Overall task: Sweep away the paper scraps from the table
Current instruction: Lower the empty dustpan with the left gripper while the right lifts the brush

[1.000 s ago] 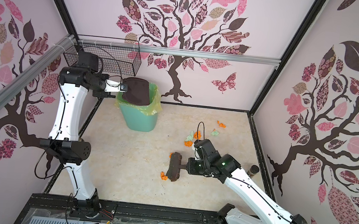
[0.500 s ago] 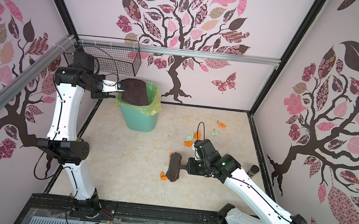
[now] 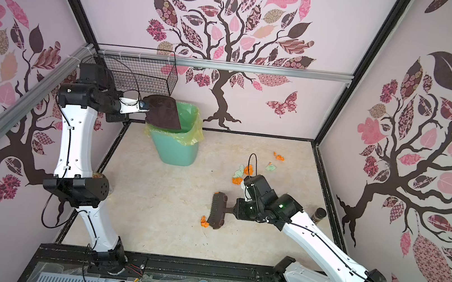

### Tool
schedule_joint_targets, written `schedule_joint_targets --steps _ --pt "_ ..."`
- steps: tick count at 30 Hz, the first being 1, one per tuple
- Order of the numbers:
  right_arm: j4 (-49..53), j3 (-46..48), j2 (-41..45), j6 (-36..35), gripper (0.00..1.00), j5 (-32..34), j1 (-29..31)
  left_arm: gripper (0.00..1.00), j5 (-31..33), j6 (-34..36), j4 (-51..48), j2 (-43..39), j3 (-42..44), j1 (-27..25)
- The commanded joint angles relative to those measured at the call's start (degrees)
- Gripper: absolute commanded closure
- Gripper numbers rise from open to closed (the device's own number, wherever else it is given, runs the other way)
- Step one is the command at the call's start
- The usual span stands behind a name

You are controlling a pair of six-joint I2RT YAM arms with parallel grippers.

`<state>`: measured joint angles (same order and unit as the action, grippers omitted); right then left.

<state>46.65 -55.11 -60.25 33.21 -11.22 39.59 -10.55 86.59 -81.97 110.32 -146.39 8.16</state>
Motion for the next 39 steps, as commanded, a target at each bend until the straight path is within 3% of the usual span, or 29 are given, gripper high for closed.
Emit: schedule_joint_targets --steps 1,12,15,18,22,27,32,33,35,36,39 --pt "1.3 -0.6 -0.6 -0.2 1.0 0.0 -0.2 1.0 -5.3 -1.1 -3.3 -4.2 -3.9 -0.1" --pt "2.4 -2.2 -0.3 -0.5 1.0 0.7 -0.2 1.0 -12.5 -0.3 -13.1 -13.8 6.4 -0.1" --pt "4.8 -4.9 0.0 -1.3 1.0 3.0 -0.2 1.0 -14.8 -0.8 -14.4 -20.0 15.4 -0.1" --pt "8.8 -9.3 -1.4 -3.2 1.0 6.5 -0.2 1.0 -15.6 -1.1 -9.4 -30.5 32.3 -0.1" --pt "15.1 -19.3 -4.5 -6.8 1.0 13.6 -0.4 1.0 -14.5 -0.4 -7.3 -41.4 52.3 -0.1" --pt "21.8 -35.5 -12.2 -12.3 1.0 21.2 -1.0 1.0 -15.4 -0.8 -8.6 -48.8 67.6 -0.1" --pt "34.7 -60.1 -28.6 -22.5 1.0 39.5 -3.7 1.0 -14.6 -2.3 -7.7 -54.0 79.2 -1.2" --pt "33.2 -62.9 -30.8 -25.4 1.0 42.8 -5.0 1.0 -14.7 -2.8 -7.8 -54.8 81.0 -1.5" --pt "30.3 -67.3 -34.4 -29.3 1.0 40.5 -10.6 1.0 -14.7 -3.5 -8.0 -56.6 84.7 -2.2" --pt "29.7 -69.1 -37.2 -30.8 1.0 43.4 -12.5 1.0 -14.5 -3.9 -7.8 -57.8 87.0 -2.8" --pt "26.0 -69.1 -43.0 -37.0 1.0 47.3 -16.7 1.0 -12.9 -7.3 -6.5 -62.1 93.1 -6.2"
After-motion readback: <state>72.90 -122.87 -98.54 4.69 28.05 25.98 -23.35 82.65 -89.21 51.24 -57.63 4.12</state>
